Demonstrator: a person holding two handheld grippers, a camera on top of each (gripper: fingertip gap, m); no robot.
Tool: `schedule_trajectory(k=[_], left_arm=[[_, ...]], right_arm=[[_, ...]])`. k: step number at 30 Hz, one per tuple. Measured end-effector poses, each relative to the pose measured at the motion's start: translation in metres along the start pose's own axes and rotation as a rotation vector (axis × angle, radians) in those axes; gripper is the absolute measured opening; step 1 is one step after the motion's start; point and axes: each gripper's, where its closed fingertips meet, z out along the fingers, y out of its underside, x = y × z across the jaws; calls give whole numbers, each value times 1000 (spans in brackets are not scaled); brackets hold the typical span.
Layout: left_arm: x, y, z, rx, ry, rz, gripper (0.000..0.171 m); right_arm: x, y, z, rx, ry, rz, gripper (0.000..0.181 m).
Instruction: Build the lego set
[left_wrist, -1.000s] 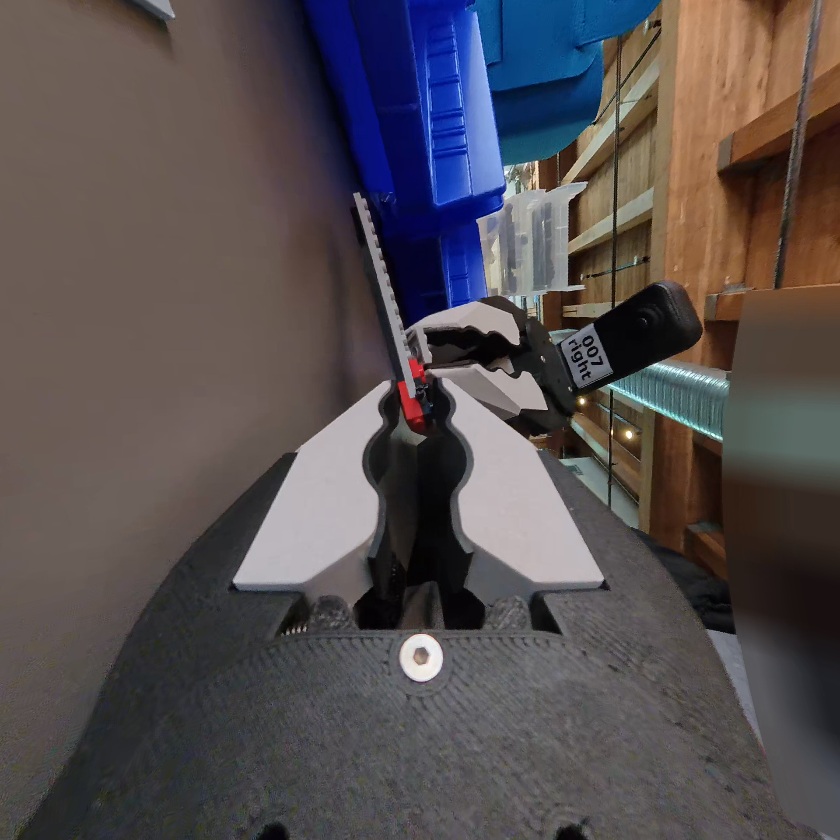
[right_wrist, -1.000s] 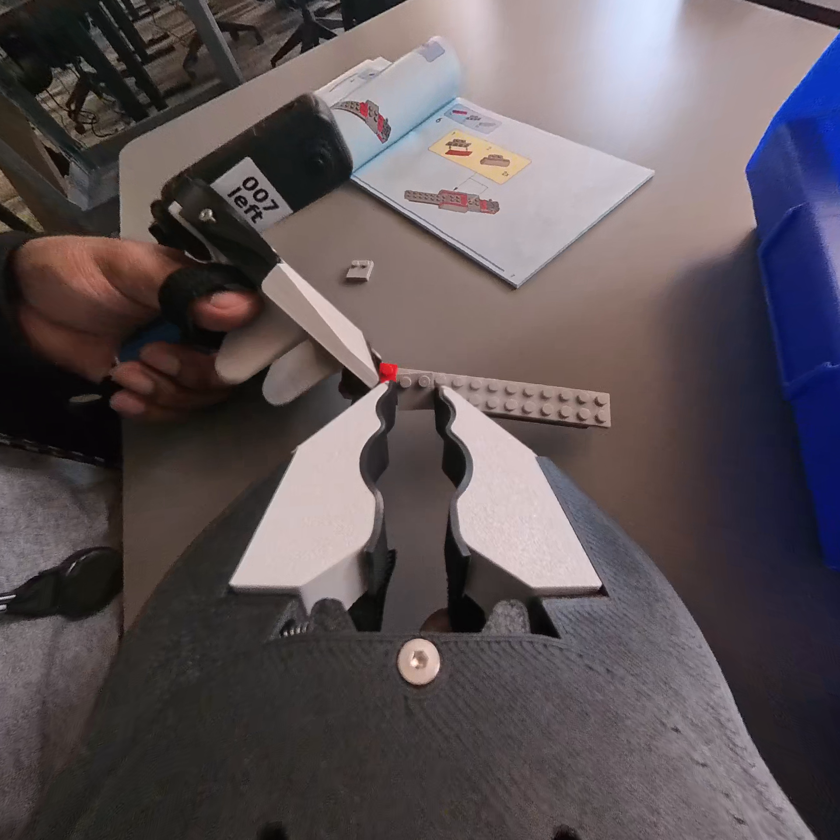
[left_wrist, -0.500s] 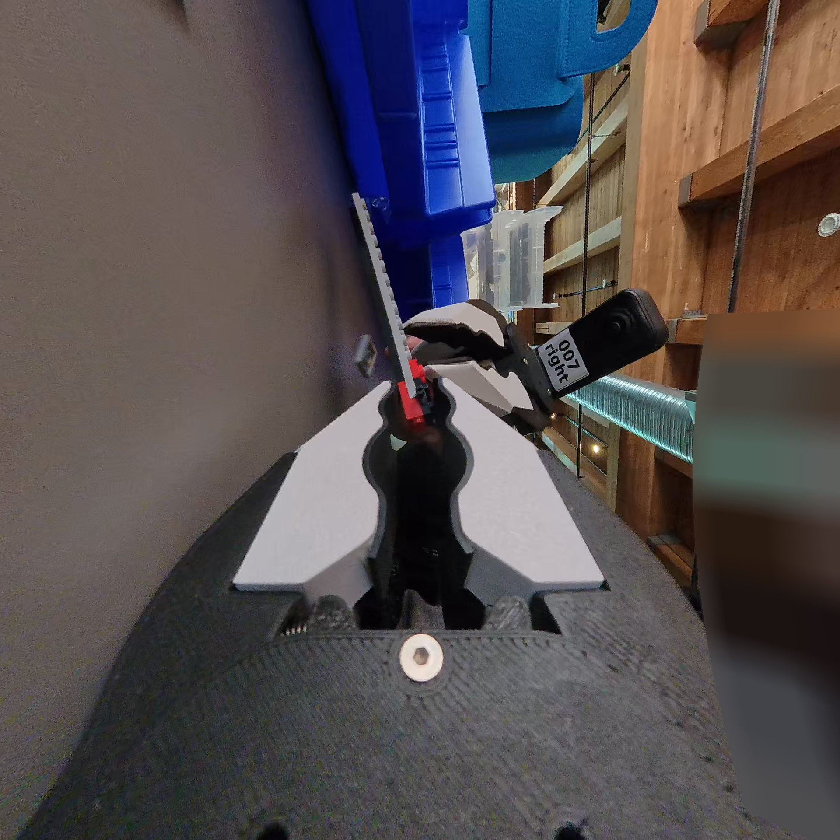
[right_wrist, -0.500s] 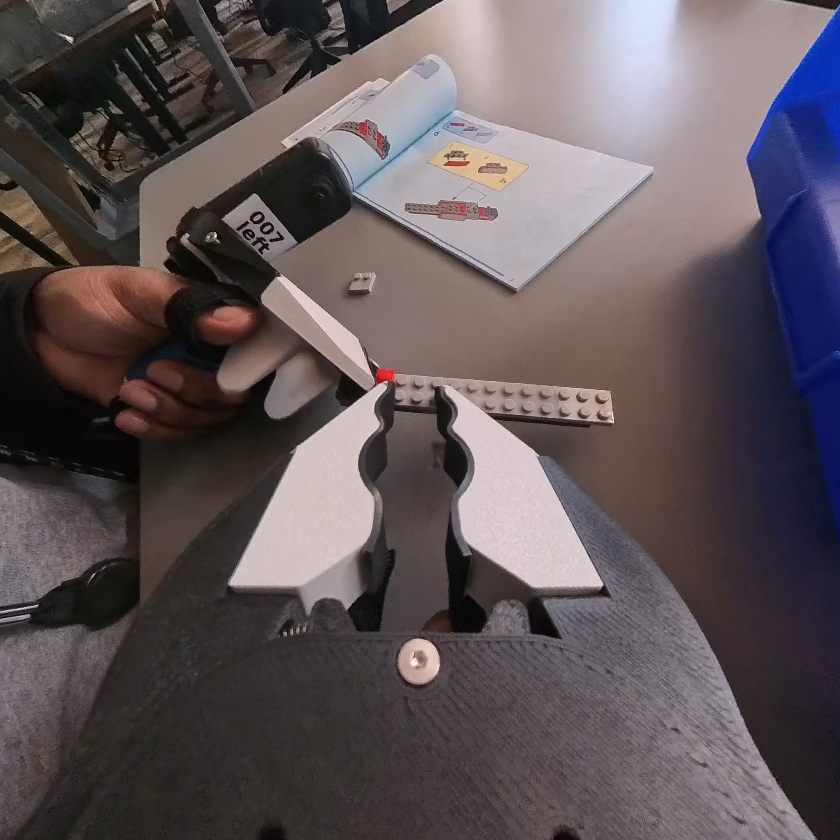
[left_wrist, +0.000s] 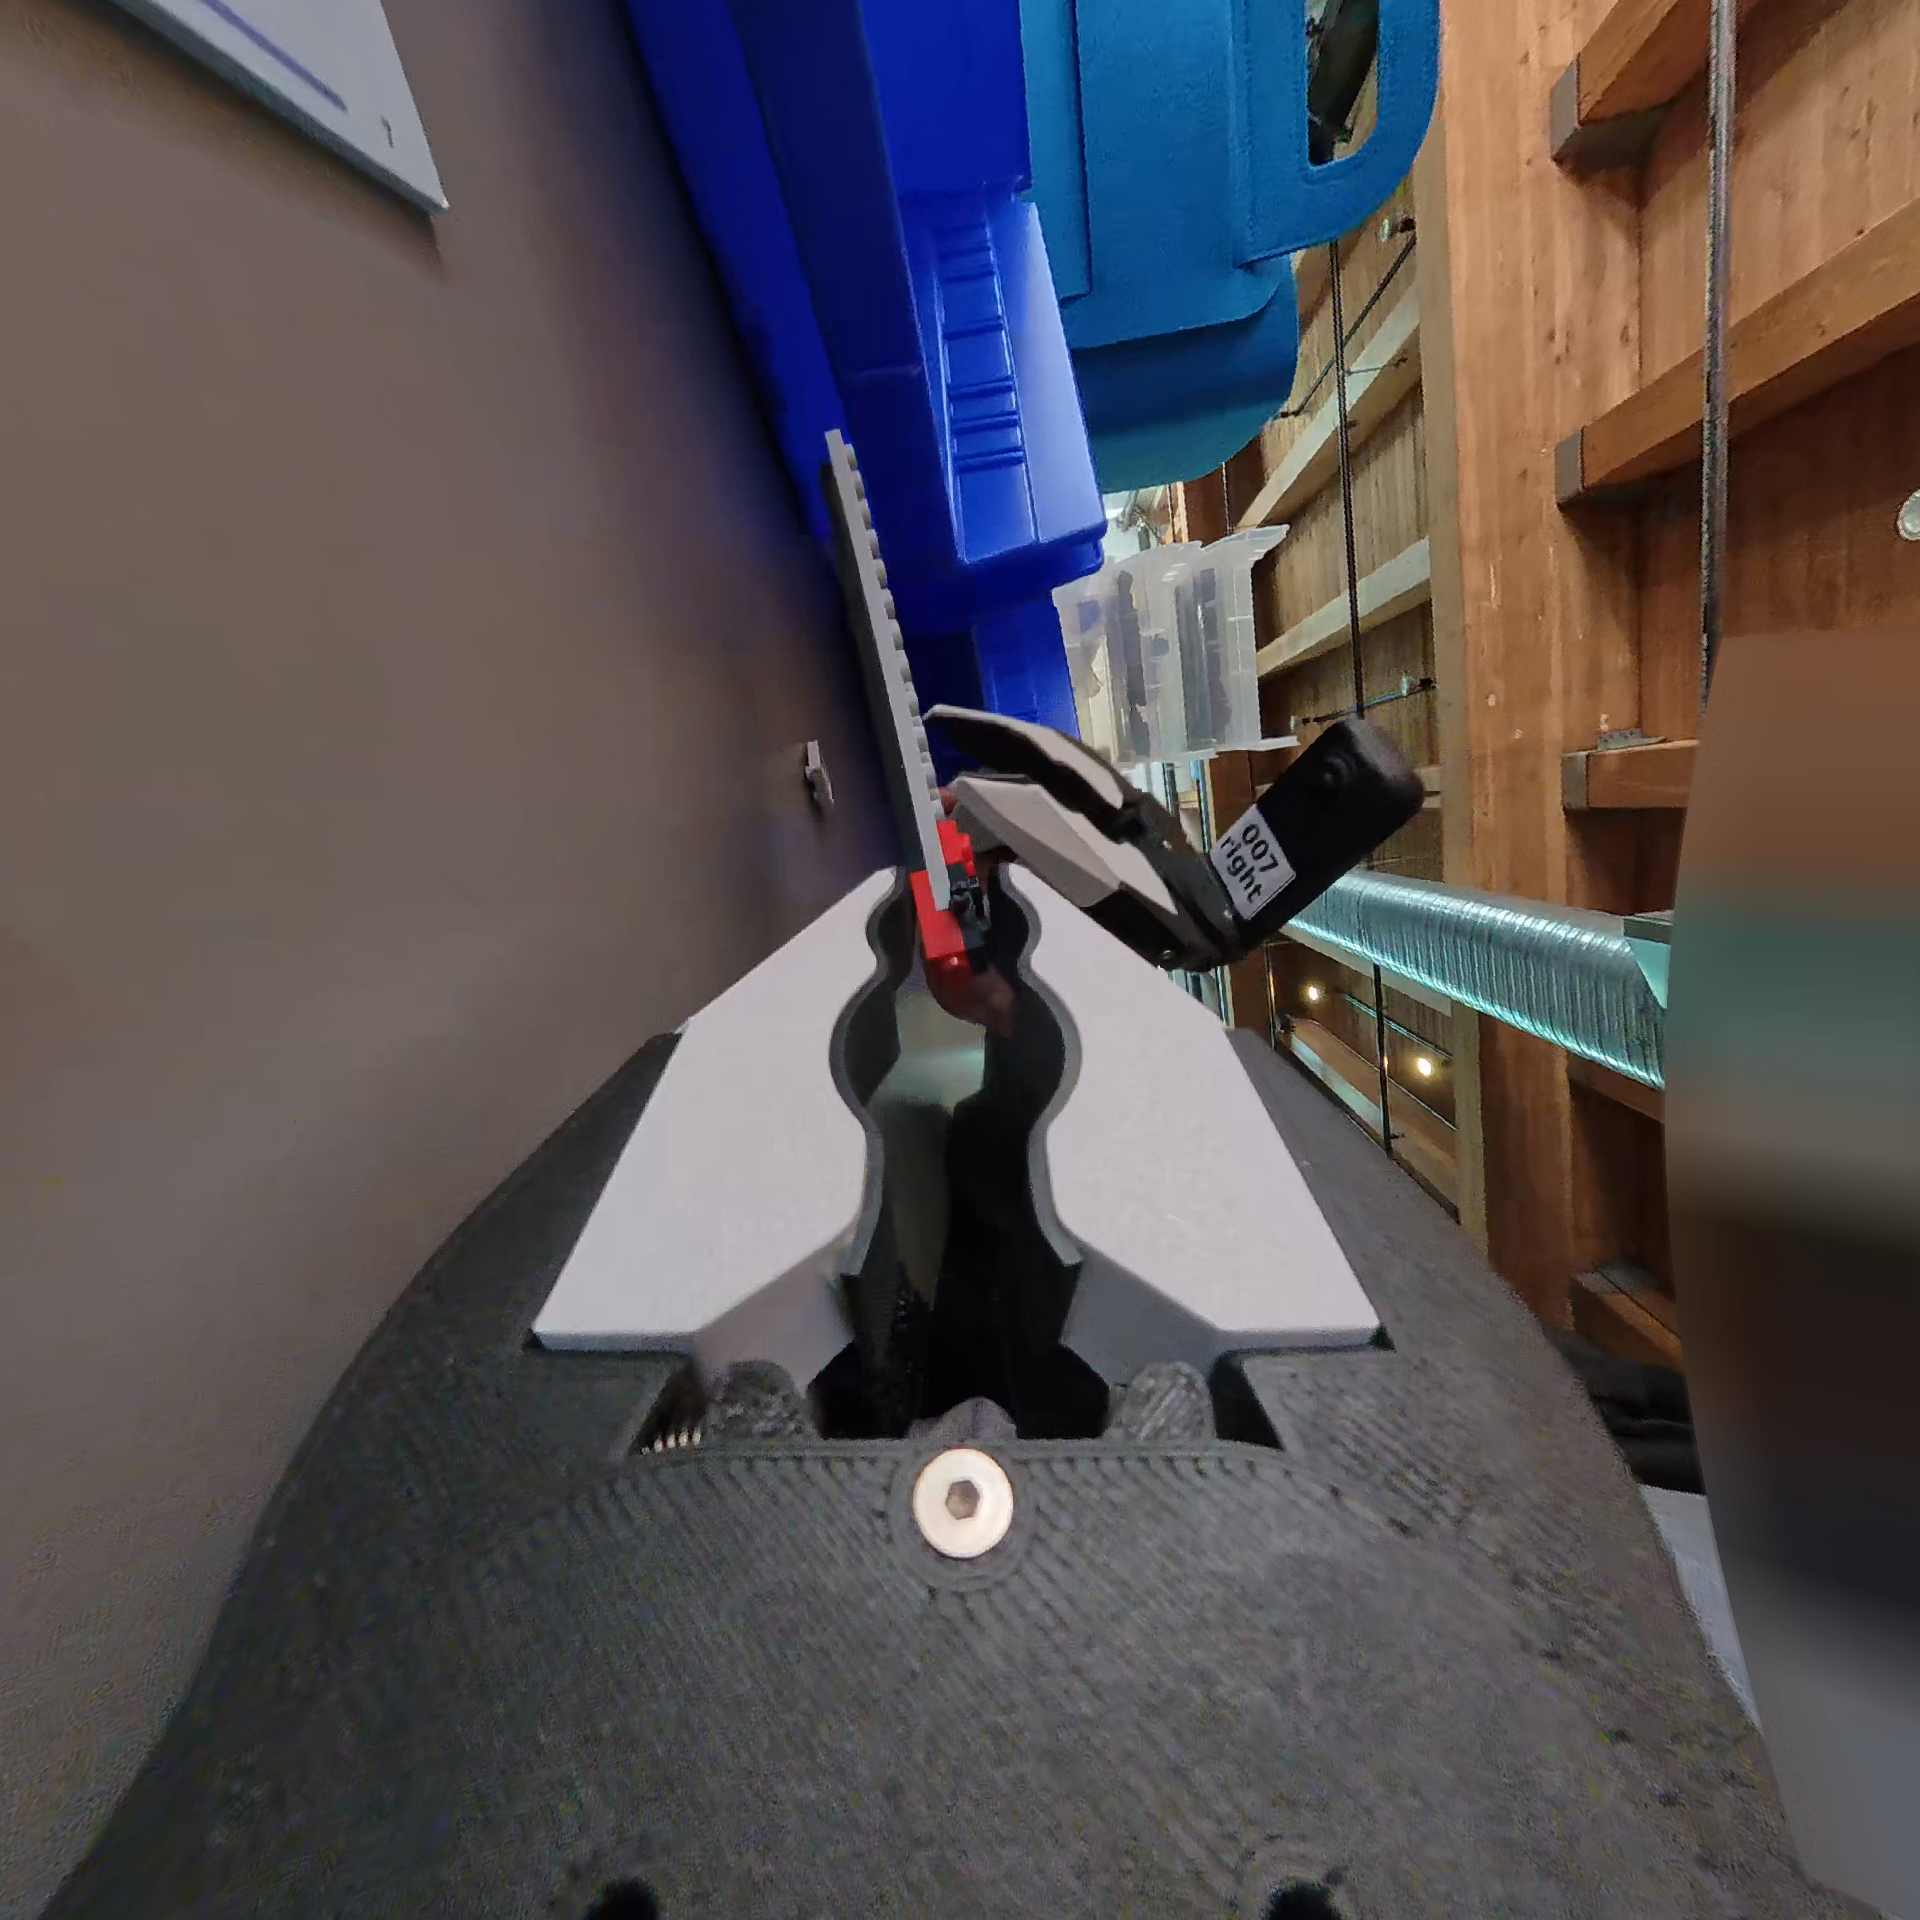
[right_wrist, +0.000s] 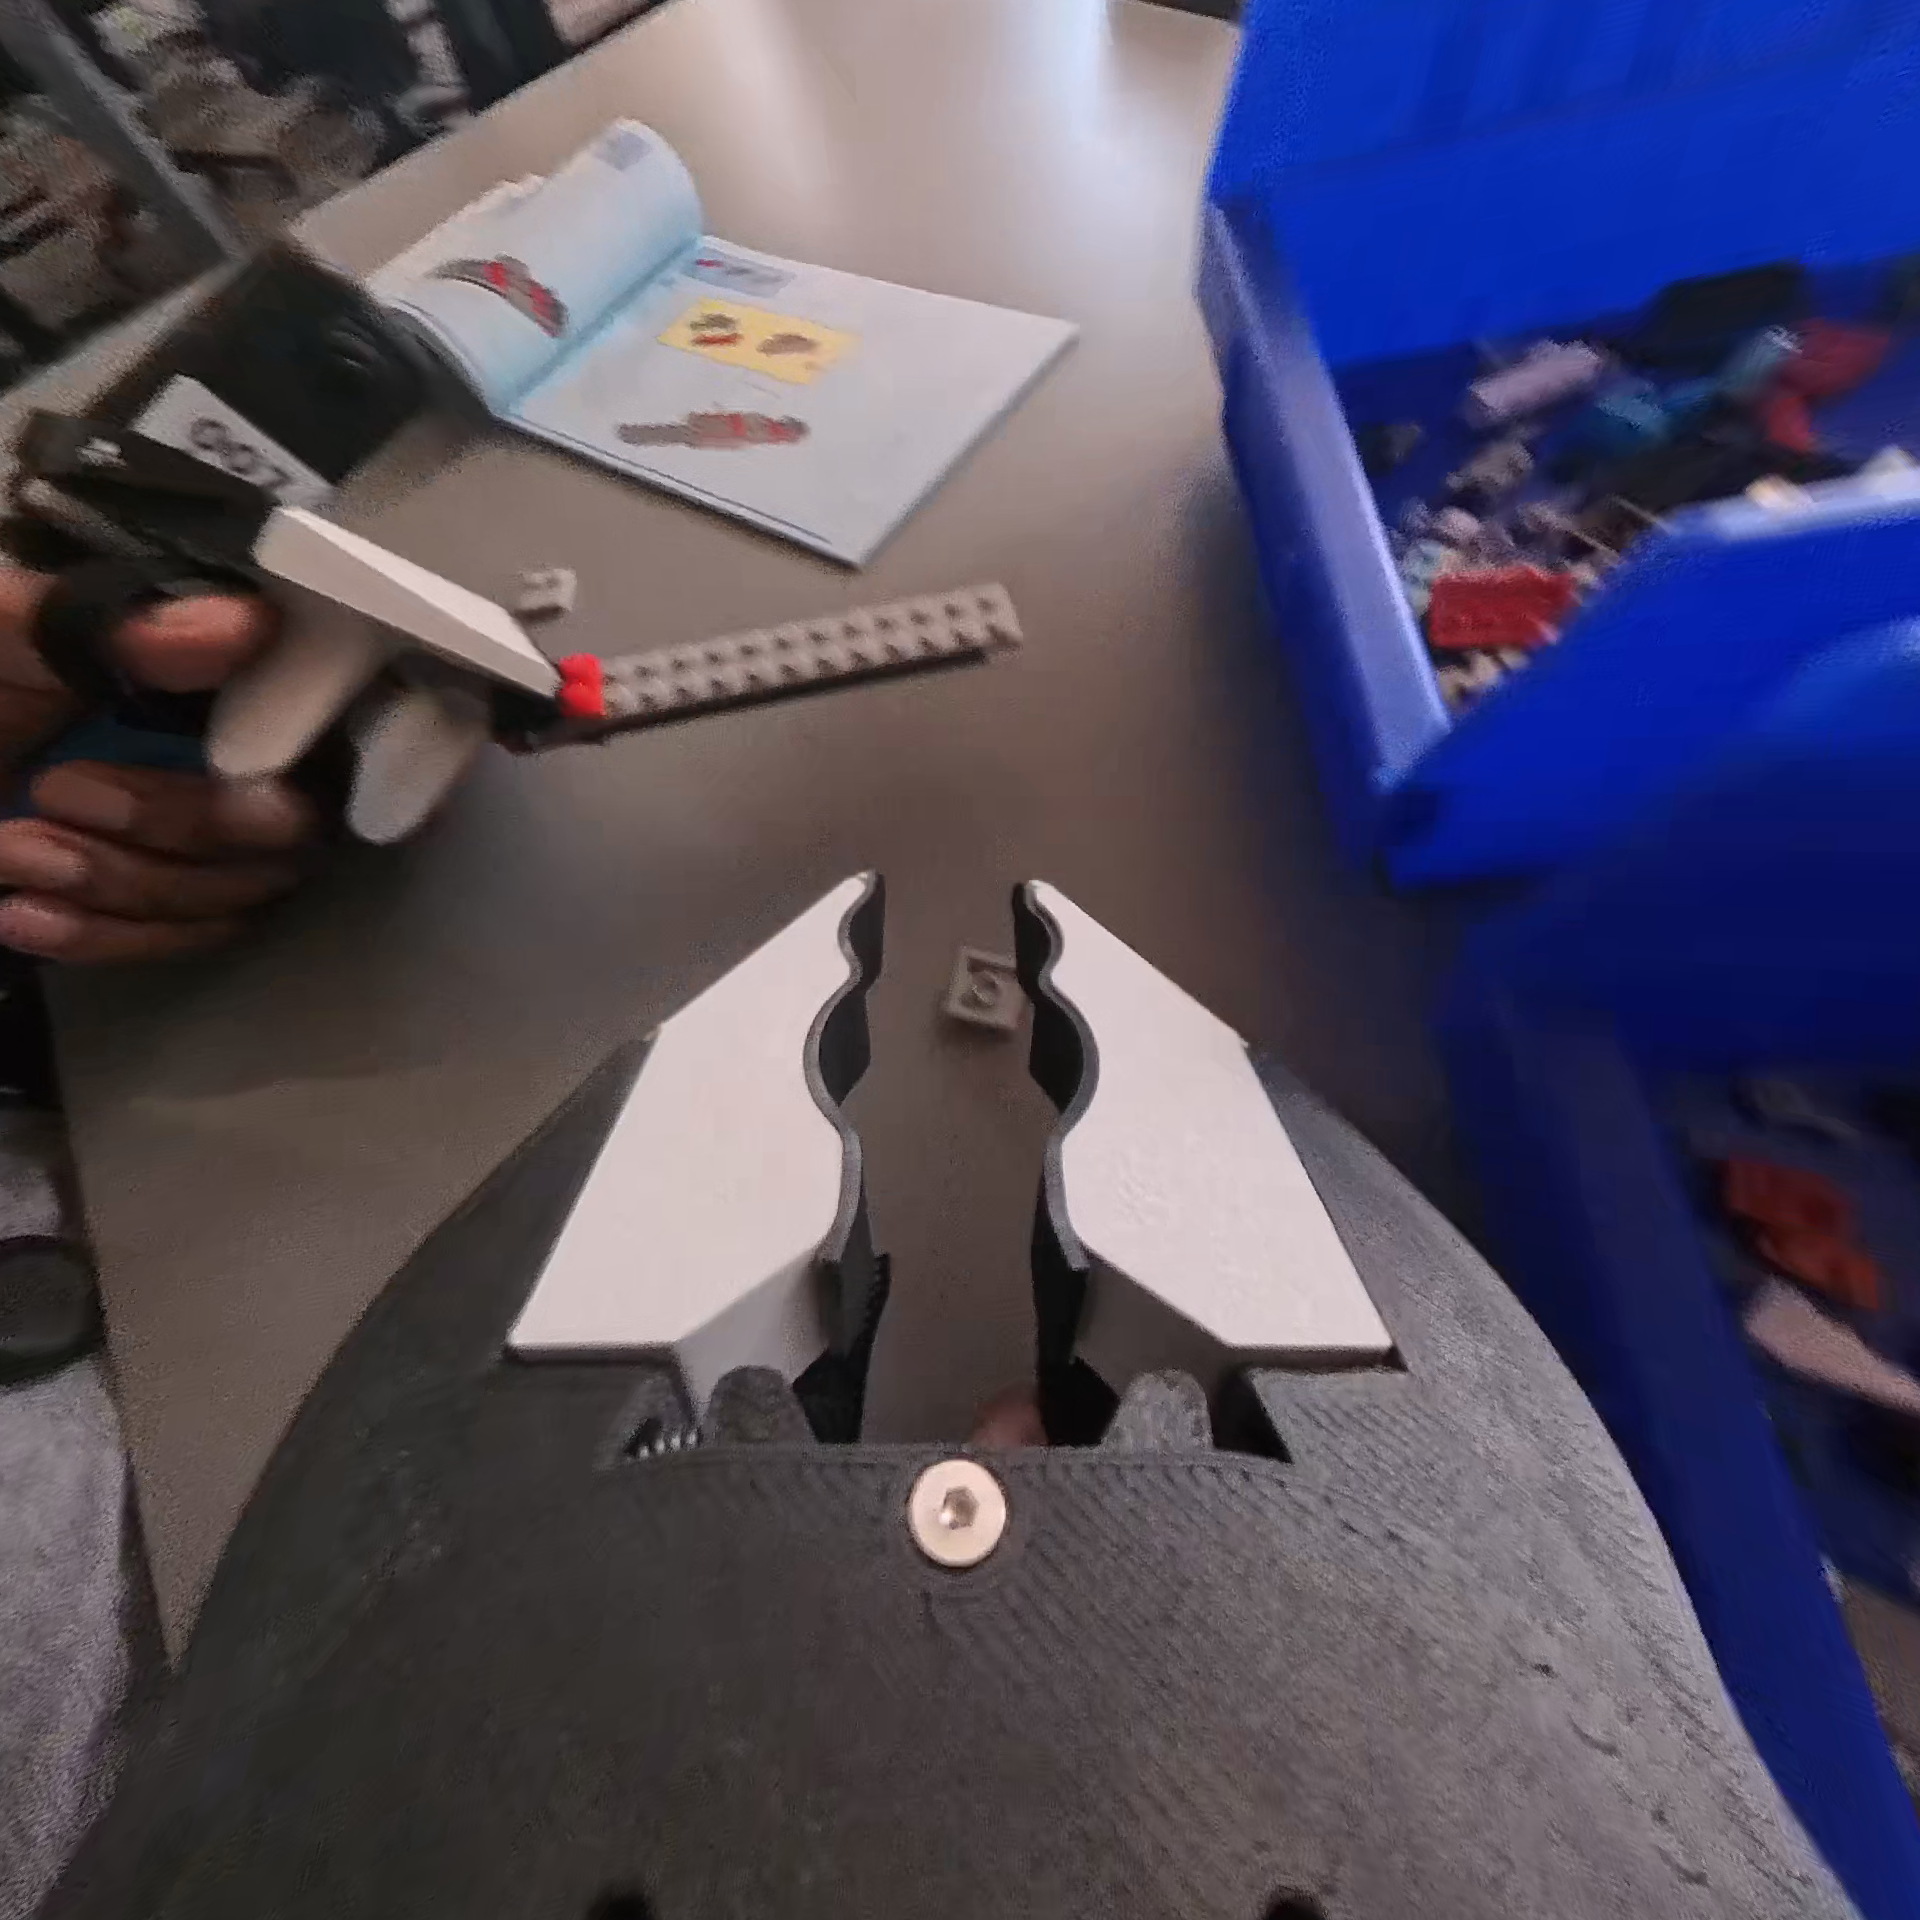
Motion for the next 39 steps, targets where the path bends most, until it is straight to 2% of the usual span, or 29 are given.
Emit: schedule_trajectory(k=[5, 11, 13, 16, 23, 32, 39], left_arm=[[2, -1, 3, 26, 3, 15, 13], [5, 0, 6, 35, 14, 32, 13], [6, -2, 5, 48, 18, 36, 13], [7, -3, 4, 58, 26, 39, 13], [11, -4, 3, 61, 35, 64, 13], [18, -11, -4, 100, 91, 67, 13], [23, -25, -11, 133, 136, 74, 12]], right_arm=[[16, 29, -8, -78, 97, 11, 28], [11, 41, 7, -197, 131, -118, 31], [7, 40, 12, -200, 123, -147, 20], [1, 36, 17, -193, 94, -176, 20], [-54, -1, 10, -38, -199, -138, 19], [-59, -29, 19, 25, -183, -202, 20], [-43, -23, 19, -2, -129, -185, 20]])
